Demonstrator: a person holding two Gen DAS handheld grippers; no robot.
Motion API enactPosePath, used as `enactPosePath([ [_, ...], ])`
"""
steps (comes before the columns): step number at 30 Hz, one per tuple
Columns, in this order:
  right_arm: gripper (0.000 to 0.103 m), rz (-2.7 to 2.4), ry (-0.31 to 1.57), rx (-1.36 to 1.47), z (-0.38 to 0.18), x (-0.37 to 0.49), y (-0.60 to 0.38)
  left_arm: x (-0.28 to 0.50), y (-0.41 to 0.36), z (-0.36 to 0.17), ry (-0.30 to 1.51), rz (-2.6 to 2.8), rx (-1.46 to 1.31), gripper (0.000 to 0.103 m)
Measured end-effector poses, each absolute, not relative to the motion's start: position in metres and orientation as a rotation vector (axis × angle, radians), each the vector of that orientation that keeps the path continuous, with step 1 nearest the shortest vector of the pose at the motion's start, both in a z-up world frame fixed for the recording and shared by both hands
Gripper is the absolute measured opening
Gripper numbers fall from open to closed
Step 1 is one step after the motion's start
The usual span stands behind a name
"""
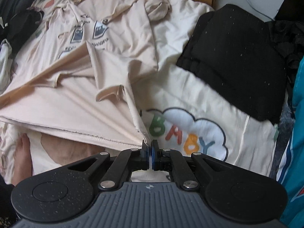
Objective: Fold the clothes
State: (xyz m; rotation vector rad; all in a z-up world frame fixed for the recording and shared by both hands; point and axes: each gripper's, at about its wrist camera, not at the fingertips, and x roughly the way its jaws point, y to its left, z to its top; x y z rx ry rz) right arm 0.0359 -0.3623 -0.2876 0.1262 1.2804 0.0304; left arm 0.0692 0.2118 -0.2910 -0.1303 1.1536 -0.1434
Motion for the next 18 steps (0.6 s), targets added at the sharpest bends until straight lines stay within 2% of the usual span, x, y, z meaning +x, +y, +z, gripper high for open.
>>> enactPosePath([
  [3,0.0,0.028,1.289,0.126,-0.295,0.031,-0.36,0.065,0.212,-0.299,1.166,-0.135,-0.105,0.0],
  [9,0.0,0.017,1.33,0.134,-0.332,0.03,-0.359,0.065,0.216,-0.347,1.227,-0.103,-0.077,0.001],
  [13,0.002,-0.015,1.399,0.127,-0.359,0.027,-0.36,0.064,0.219,-0.377,1.307,-0.061,-0.052,0.014],
  [18,0.003,-0.042,1.418,0.148,-0.354,0.016,-0.373,0.055,0.228,-0.369,1.323,-0.044,-0.036,0.013],
])
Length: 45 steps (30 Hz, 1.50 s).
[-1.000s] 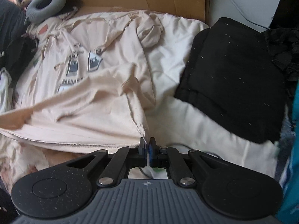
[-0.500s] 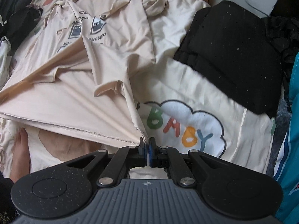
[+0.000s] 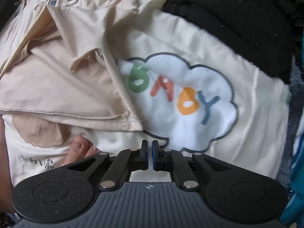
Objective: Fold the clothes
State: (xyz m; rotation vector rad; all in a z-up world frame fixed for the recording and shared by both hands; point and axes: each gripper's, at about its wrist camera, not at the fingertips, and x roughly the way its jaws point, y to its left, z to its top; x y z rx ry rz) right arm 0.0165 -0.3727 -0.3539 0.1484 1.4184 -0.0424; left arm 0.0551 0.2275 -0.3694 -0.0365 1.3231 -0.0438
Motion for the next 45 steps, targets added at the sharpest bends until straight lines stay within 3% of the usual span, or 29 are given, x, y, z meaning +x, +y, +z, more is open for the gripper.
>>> enactPosePath([
  [12,0.003,0.09,1.22,0.23,-0.294,0.053,-0.354,0.101,0.146,-0.294,1.096,-0.346,-0.041,0.013],
  [14,0.009,0.133,1.198,0.24,-0.295,0.064,-0.345,0.109,0.126,-0.291,1.082,-0.414,-0.033,0.013],
  [17,0.02,0.189,1.173,0.243,-0.299,0.077,-0.331,0.125,0.09,-0.298,1.087,-0.533,-0.009,0.013],
  [21,0.021,0.271,1.174,0.24,-0.308,0.093,-0.312,0.139,0.043,-0.315,1.132,-0.681,0.034,0.014],
  [25,0.025,0.332,1.159,0.218,-0.319,0.103,-0.297,0.14,-0.004,-0.333,1.125,-0.792,0.109,0.029],
  [28,0.036,0.372,1.142,0.214,-0.326,0.108,-0.289,0.139,-0.029,-0.347,1.081,-0.786,0.166,0.032],
  [34,0.04,0.382,1.123,0.269,-0.337,0.106,-0.287,0.141,-0.041,-0.361,1.02,-0.7,0.142,0.046],
  [44,0.042,0.38,1.137,0.267,-0.349,0.116,-0.278,0.148,-0.056,-0.381,0.959,-0.659,0.232,0.044],
  [45,0.042,0.376,1.136,0.268,-0.349,0.117,-0.278,0.148,-0.057,-0.383,0.955,-0.652,0.241,0.039],
])
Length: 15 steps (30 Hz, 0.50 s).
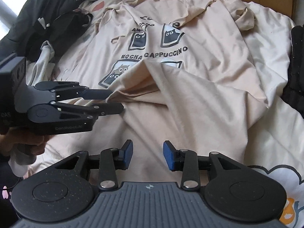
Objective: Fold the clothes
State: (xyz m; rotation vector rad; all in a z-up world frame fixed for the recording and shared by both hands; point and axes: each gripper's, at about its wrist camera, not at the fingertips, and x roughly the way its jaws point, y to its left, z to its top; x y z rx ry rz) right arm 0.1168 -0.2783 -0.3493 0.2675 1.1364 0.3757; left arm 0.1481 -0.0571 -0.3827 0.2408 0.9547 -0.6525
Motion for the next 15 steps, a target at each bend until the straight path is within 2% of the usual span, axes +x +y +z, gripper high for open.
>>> enactPosePath([
  [1,0.042,0.371,1.136,0.27,-0.35,0.118,-0.278,0.148,-0.057,-0.384,0.951,-0.643,0.251,0.031],
  [2,0.042,0.368,1.136,0.275,-0.35,0.119,-0.278,0.148,-0.057,-0.383,0.947,-0.632,0.26,0.027],
  [4,0.042,0.365,1.135,0.284,-0.351,0.121,-0.278,0.148,-0.054,-0.38,0.943,-0.62,0.26,0.011],
  [7,0.042,0.367,1.13,0.295,-0.35,0.124,-0.276,0.145,-0.047,-0.37,0.94,-0.64,0.228,0.005],
  [15,0.042,0.389,1.106,0.331,-0.343,0.129,-0.271,0.133,-0.025,-0.344,0.971,-0.719,0.139,0.003],
])
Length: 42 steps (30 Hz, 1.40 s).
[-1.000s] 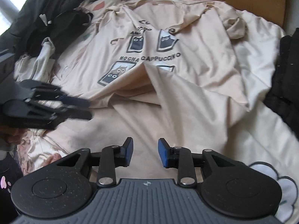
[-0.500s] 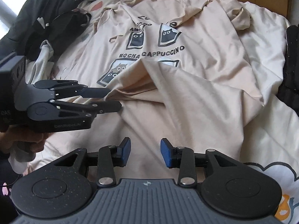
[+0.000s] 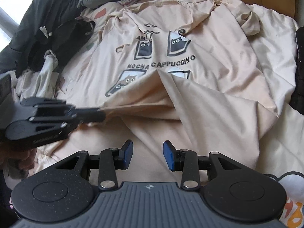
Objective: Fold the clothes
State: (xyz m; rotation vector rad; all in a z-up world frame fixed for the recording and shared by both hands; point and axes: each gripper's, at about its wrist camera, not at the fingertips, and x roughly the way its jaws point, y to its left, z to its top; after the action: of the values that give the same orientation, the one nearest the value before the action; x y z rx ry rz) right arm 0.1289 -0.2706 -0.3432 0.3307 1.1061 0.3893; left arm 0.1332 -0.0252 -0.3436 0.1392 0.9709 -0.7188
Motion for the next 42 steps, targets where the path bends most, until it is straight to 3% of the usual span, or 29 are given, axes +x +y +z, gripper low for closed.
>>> enactPosePath([
  [20,0.06,0.379,1.075,0.082,-0.343,0.12,-0.25,0.1,0.021,-0.3,1.006,-0.849,0.126,0.002],
  [32,0.058,0.358,0.97,-0.084,-0.338,0.114,-0.243,0.09,0.034,-0.3,1.036,-0.873,0.164,0.002],
  [33,0.056,0.376,0.953,-0.107,-0.337,0.112,-0.239,0.09,0.035,-0.302,1.04,-0.867,0.166,0.002],
  [34,0.046,0.394,0.936,-0.129,-0.336,0.11,-0.236,0.089,0.037,-0.304,1.043,-0.861,0.167,0.002],
  [35,0.026,0.417,0.93,-0.148,-0.337,0.109,-0.232,0.089,0.038,-0.306,1.045,-0.852,0.161,0.003],
  [37,0.001,0.445,0.947,-0.149,-0.34,0.11,-0.23,0.088,0.041,-0.311,1.049,-0.833,0.148,0.003],
  [42,0.0,0.462,0.964,-0.124,-0.338,0.104,-0.237,0.084,0.046,-0.334,1.068,-0.71,0.189,0.014],
])
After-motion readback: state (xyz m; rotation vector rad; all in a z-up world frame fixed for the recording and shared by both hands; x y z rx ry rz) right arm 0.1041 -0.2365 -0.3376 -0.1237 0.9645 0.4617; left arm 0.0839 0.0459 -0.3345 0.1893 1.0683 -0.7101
